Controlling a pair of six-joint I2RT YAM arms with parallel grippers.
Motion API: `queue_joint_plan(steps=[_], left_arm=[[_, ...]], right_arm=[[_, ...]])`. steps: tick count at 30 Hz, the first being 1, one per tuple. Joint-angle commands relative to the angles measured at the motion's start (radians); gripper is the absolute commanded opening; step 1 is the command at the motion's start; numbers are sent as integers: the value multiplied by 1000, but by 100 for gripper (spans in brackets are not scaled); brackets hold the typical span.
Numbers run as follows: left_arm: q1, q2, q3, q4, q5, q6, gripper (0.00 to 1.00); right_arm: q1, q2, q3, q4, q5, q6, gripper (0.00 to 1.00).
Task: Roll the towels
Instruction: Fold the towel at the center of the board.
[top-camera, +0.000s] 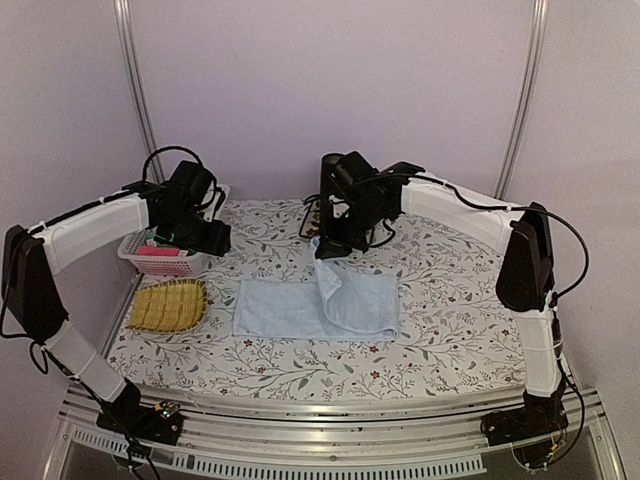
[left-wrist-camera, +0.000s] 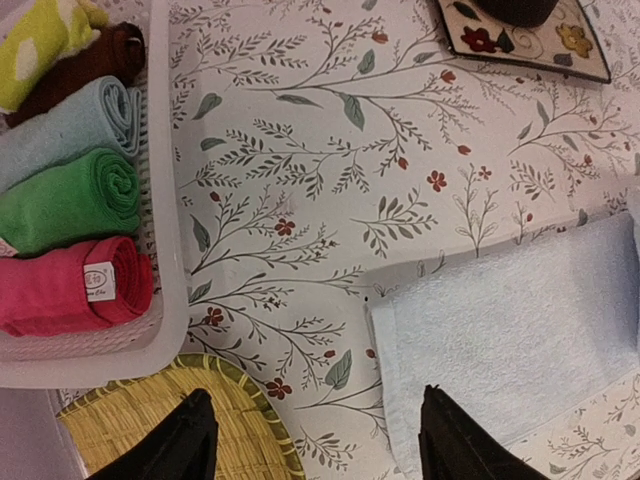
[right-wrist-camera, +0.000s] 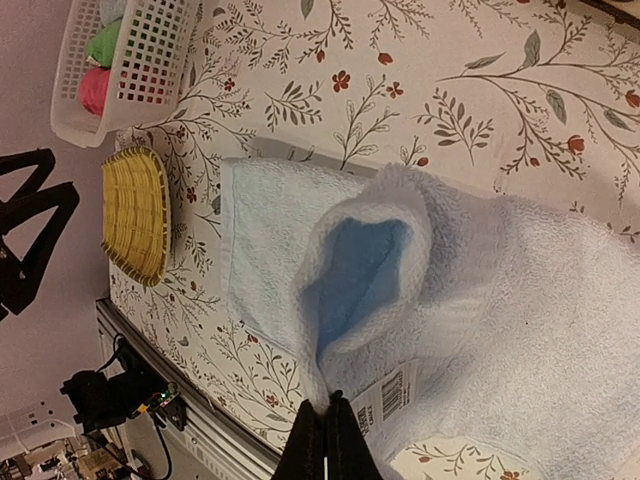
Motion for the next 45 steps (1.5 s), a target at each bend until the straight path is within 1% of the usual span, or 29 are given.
queue_joint_plan(steps=[1, 8, 23, 34, 42, 43, 45], left_arm=[[22, -56, -43, -21, -14, 15, 70], [30, -84, -47, -24, -19, 21, 70], [30, -69, -24, -24, -4, 11, 70], [29, -68, -26, -31, -10, 18, 70], [30, -76, -35, -38, -23, 24, 70], [30, -77, -35, -40, -25, 26, 70], [29, -82, -37, -40, -27, 27, 70]], right_arm=[[26, 49, 68, 0, -21, 27, 2], [58, 55, 72, 31, -27, 38, 2], [61, 73, 110, 107, -45, 40, 2], [67, 134, 118, 122, -80, 33, 2], [84, 171, 117, 168, -100, 40, 2], [86, 204, 117, 176, -100, 41, 2], [88, 221, 117, 194, -98, 44, 2]])
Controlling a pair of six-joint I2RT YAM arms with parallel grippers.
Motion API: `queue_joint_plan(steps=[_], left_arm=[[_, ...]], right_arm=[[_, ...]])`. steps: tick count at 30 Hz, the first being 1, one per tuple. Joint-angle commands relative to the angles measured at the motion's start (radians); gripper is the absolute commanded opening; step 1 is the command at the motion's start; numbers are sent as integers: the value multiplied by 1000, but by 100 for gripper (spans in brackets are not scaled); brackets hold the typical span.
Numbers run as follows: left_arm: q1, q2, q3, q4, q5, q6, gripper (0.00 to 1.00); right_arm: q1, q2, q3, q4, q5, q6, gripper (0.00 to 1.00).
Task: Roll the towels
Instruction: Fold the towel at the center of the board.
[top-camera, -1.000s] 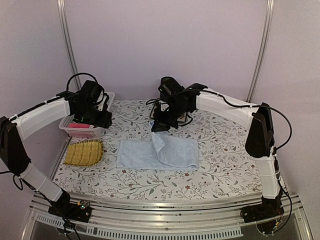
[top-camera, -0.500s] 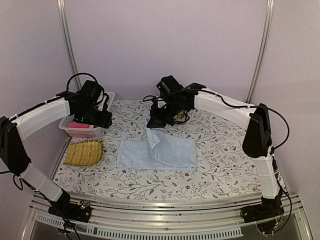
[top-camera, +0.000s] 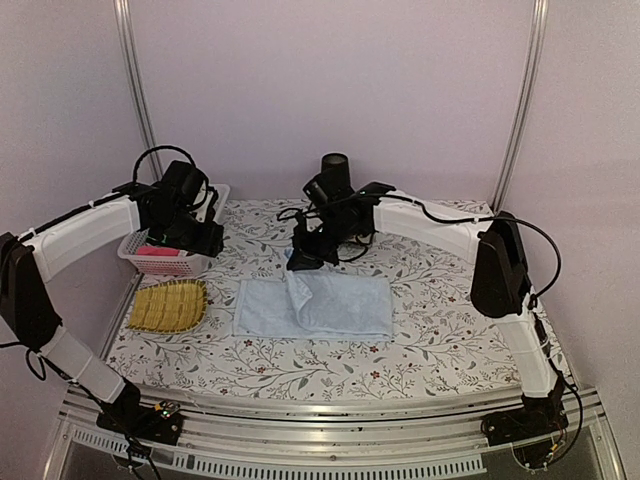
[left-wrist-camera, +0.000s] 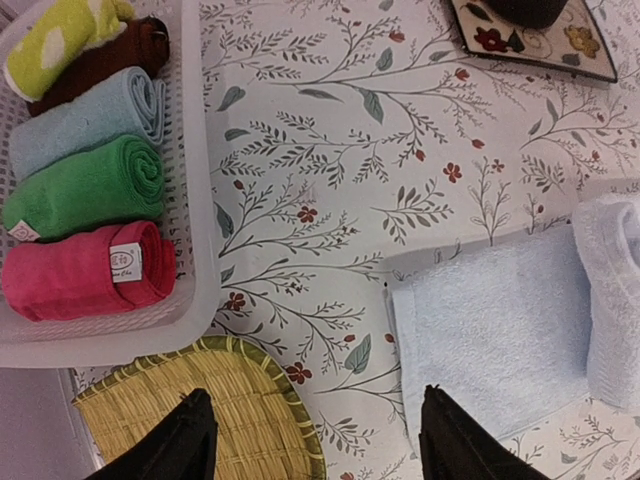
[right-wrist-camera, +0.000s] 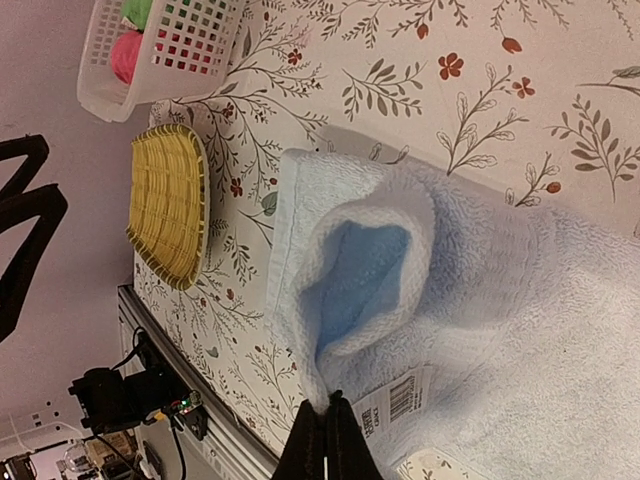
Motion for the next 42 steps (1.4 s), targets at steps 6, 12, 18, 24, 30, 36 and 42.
queue_joint_plan(steps=[6, 12, 18, 24, 30, 36, 42], left_arm=[[12, -28, -10, -26, -14, 17, 71], [13, -30, -13, -28, -11, 20, 71], [14, -17, 1, -28, -11, 18, 71], [17, -7, 12, -28, -8, 17, 71], [18, 13, 22, -28, -4, 9, 71], [18, 29, 25, -25, -4, 10, 70], [17, 43, 24, -20, -2, 15, 71]], right_arm=[[20, 92, 22, 97, -39, 29, 2], [26, 78, 38, 99, -52, 37, 2], [28, 43, 39, 83, -80, 39, 2], [27, -16, 38, 45, -94, 23, 2], [27, -9, 39, 56, -110, 9, 2], [27, 79, 44, 112, -152, 24, 2], [29, 134, 65, 138, -156, 27, 2]])
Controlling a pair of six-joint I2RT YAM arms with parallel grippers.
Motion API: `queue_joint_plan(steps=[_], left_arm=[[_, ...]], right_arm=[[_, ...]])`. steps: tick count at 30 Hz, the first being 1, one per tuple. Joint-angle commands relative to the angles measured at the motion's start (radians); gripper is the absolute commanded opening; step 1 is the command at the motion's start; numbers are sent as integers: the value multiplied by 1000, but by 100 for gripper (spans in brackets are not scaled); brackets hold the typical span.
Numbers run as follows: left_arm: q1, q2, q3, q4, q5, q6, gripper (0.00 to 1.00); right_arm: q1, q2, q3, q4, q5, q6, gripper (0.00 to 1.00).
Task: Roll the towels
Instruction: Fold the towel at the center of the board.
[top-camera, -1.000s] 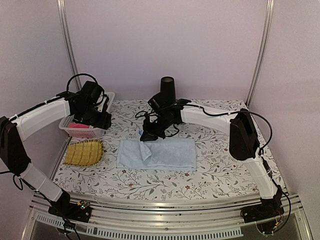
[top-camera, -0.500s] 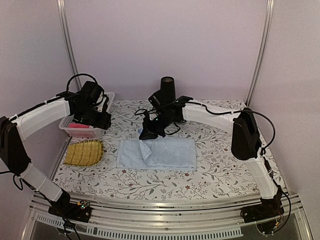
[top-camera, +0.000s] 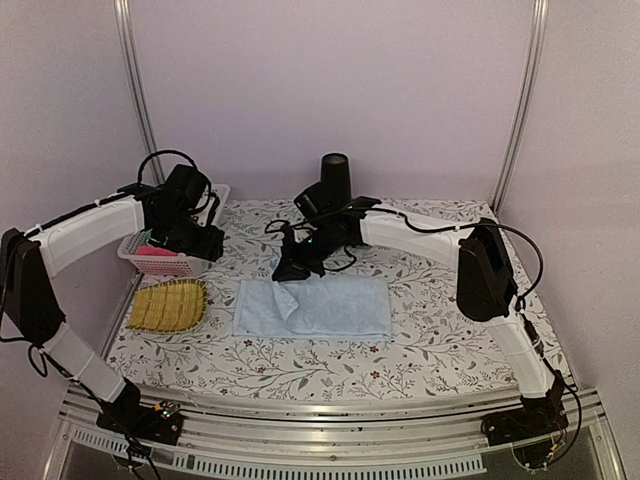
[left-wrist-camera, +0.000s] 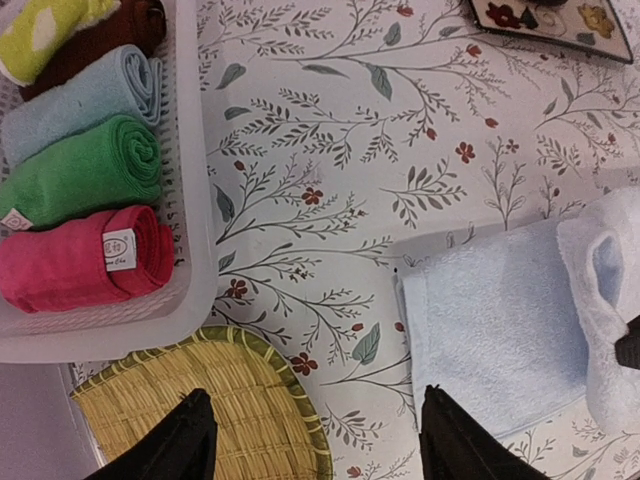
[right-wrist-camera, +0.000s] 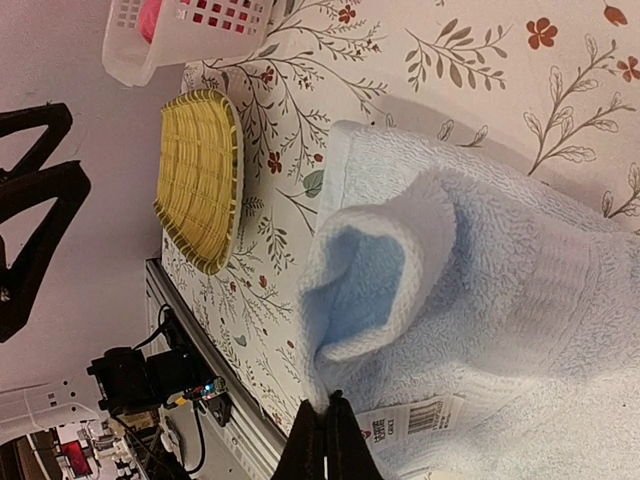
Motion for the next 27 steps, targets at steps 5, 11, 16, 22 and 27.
queue_joint_plan(steps=[5, 11, 16, 22, 27], left_arm=[[12, 20, 24, 5, 1, 11, 71], [12, 25, 17, 8, 3, 11, 71], [12, 30, 10, 12, 16, 2, 75], [11, 45, -6, 21, 42, -15, 79], [-21, 73, 26, 25, 102, -59, 85]], right_arm=[[12, 70, 30, 70, -24, 16, 2], [22, 99, 32, 103, -59, 18, 2], [25, 105, 32, 184, -128, -4, 36], [9, 52, 21, 216, -175, -81, 52], [-61, -160, -155, 158, -44, -180, 62]])
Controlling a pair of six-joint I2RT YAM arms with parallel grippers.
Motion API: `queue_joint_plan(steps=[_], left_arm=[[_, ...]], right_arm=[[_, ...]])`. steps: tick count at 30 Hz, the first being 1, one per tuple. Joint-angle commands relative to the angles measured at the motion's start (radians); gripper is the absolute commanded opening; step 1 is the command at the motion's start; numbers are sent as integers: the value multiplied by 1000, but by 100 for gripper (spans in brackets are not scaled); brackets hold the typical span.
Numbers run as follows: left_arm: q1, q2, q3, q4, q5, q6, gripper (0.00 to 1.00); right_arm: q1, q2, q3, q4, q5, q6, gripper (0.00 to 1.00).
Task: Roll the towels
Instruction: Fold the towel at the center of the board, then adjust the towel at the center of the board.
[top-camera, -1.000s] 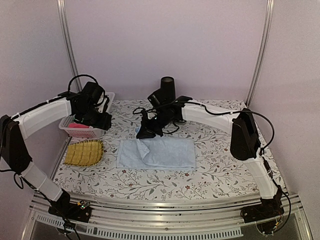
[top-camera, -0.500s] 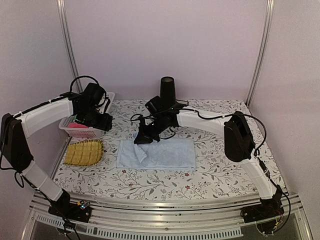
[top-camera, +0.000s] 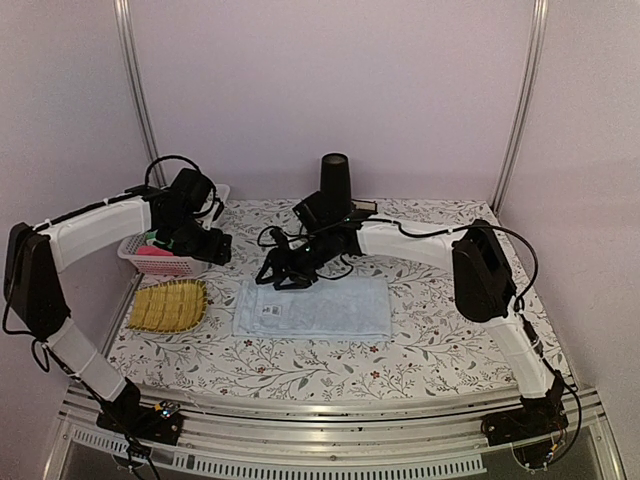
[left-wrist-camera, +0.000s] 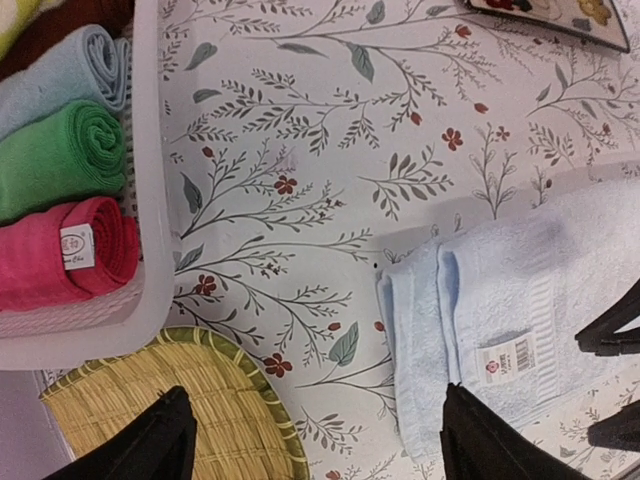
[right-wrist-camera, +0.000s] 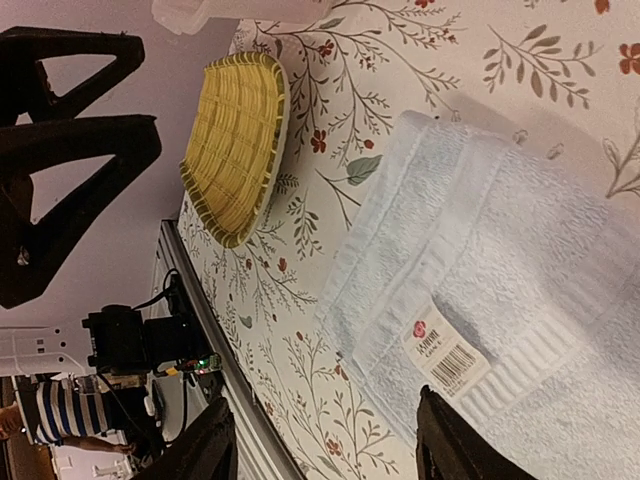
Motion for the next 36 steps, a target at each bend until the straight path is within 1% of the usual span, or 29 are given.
queue_joint_plan(steps=[1, 3, 6, 8, 10, 12, 16, 23, 26, 30, 36], left_arm=[[-36, 37, 35, 22, 84, -57, 84], [-75, 54, 42, 44, 132, -93, 76], [-105, 86, 19, 99, 220, -155, 75], [-117, 97, -12, 152, 265, -184, 73], [-122, 107, -47, 205, 307, -212, 71], [-125, 123, -82, 248, 335, -232, 67], [-132, 157, -131, 294, 348, -249, 64], [-133, 188, -189, 359, 388, -272, 63], [-133, 196, -200, 364, 395, -264, 58], [-131, 206, -216, 377, 403, -262, 56], [-129, 232, -224, 372, 382, -254, 55]], right_arm=[[-83, -257, -156, -38, 119, -132, 63], [-135, -370, -271, -51, 189, -162, 63], [-196, -511, -435, -53, 283, -202, 64], [-229, -579, -520, -61, 315, -230, 64], [-253, -633, -587, -73, 344, -249, 64], [-265, -677, -650, -81, 372, -269, 64], [-275, -737, -746, -63, 381, -269, 64], [-275, -771, -813, -48, 386, -250, 64], [-276, -774, -815, -51, 393, -245, 64], [-276, -777, -812, -54, 397, -241, 64], [-276, -779, -808, -56, 393, -235, 64]])
